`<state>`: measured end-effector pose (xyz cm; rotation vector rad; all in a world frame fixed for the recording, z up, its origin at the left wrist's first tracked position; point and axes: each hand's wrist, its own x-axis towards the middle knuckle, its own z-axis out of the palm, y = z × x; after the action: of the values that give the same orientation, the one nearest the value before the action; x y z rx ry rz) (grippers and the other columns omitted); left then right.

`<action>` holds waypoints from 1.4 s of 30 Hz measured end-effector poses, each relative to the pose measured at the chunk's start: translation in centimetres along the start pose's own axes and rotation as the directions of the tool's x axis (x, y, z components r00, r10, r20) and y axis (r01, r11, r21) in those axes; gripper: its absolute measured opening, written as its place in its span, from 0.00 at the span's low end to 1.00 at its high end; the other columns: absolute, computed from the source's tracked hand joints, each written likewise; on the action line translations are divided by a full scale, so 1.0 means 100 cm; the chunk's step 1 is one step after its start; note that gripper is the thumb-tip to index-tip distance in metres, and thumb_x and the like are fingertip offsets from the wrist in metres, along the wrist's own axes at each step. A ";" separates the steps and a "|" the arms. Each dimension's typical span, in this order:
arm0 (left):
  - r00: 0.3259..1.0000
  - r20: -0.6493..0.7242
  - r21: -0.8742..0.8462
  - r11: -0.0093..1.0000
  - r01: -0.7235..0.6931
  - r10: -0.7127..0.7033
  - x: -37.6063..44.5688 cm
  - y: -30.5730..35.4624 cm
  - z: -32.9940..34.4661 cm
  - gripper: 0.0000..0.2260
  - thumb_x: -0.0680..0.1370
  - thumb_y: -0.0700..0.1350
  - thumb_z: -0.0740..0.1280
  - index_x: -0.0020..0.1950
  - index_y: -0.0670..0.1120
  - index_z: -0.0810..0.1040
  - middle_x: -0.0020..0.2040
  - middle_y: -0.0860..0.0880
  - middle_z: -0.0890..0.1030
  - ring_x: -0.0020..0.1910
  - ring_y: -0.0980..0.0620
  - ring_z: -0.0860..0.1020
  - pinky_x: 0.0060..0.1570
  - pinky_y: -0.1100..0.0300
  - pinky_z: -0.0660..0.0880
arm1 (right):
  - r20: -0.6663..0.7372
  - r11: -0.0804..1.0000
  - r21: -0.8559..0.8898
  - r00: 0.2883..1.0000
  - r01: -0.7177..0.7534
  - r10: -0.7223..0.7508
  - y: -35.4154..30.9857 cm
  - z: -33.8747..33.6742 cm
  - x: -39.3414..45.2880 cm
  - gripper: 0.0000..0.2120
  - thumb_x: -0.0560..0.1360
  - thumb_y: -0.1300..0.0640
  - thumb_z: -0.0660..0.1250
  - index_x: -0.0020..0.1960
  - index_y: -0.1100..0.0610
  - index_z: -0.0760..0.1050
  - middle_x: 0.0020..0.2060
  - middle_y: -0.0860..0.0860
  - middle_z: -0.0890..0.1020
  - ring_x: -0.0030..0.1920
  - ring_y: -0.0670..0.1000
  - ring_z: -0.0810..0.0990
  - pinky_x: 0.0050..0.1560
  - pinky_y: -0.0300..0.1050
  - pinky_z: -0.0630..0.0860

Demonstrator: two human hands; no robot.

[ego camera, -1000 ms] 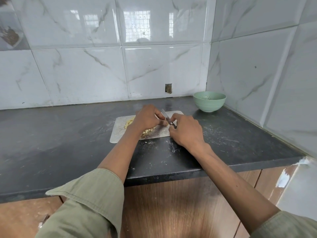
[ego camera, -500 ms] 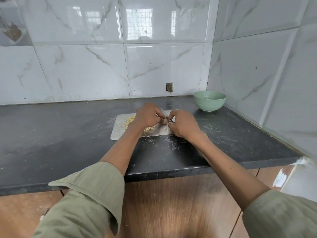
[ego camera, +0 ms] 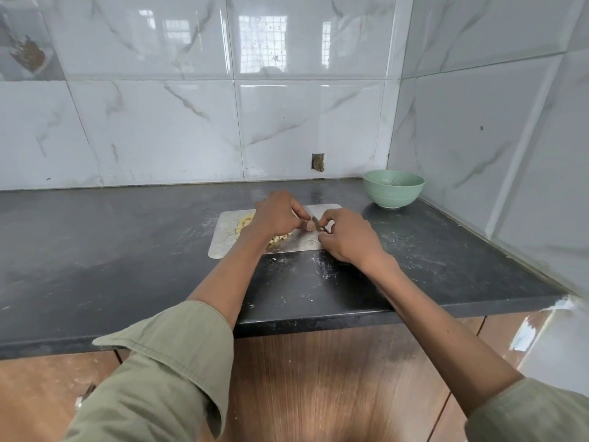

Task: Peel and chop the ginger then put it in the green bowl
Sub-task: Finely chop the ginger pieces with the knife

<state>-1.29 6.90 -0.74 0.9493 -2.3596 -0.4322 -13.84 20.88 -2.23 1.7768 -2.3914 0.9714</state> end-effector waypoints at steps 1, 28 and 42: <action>1.000 0.003 0.002 1.000 -0.006 0.006 0.000 0.000 0.000 0.09 0.66 0.55 0.83 0.44 0.56 0.89 0.27 0.71 0.77 0.38 0.69 0.77 0.40 0.62 0.70 | -0.010 1.000 0.003 1.000 -0.004 0.004 -0.002 0.002 0.001 0.07 0.74 0.54 0.68 0.52 0.48 0.79 0.41 0.50 0.81 0.44 0.57 0.79 0.42 0.45 0.73; 0.999 -0.028 0.044 0.998 0.047 -0.046 -0.004 0.006 -0.001 0.11 0.66 0.56 0.83 0.44 0.56 0.89 0.29 0.67 0.76 0.46 0.58 0.78 0.63 0.46 0.74 | -0.169 0.999 0.047 0.986 0.015 -0.007 0.002 0.008 -0.008 0.07 0.75 0.47 0.67 0.51 0.47 0.78 0.38 0.48 0.82 0.46 0.57 0.79 0.43 0.48 0.72; 0.999 -0.004 0.051 0.998 0.045 -0.045 -0.003 0.002 0.003 0.09 0.66 0.55 0.83 0.43 0.57 0.89 0.29 0.68 0.77 0.49 0.55 0.81 0.62 0.43 0.75 | -0.100 0.998 0.063 0.995 0.028 -0.022 0.006 0.010 -0.004 0.07 0.74 0.52 0.67 0.52 0.47 0.78 0.42 0.51 0.82 0.46 0.58 0.80 0.48 0.49 0.77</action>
<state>-1.43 7.29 -0.96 1.0272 -2.3605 -0.3894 -13.84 20.87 -3.42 1.7298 -2.2982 1.1183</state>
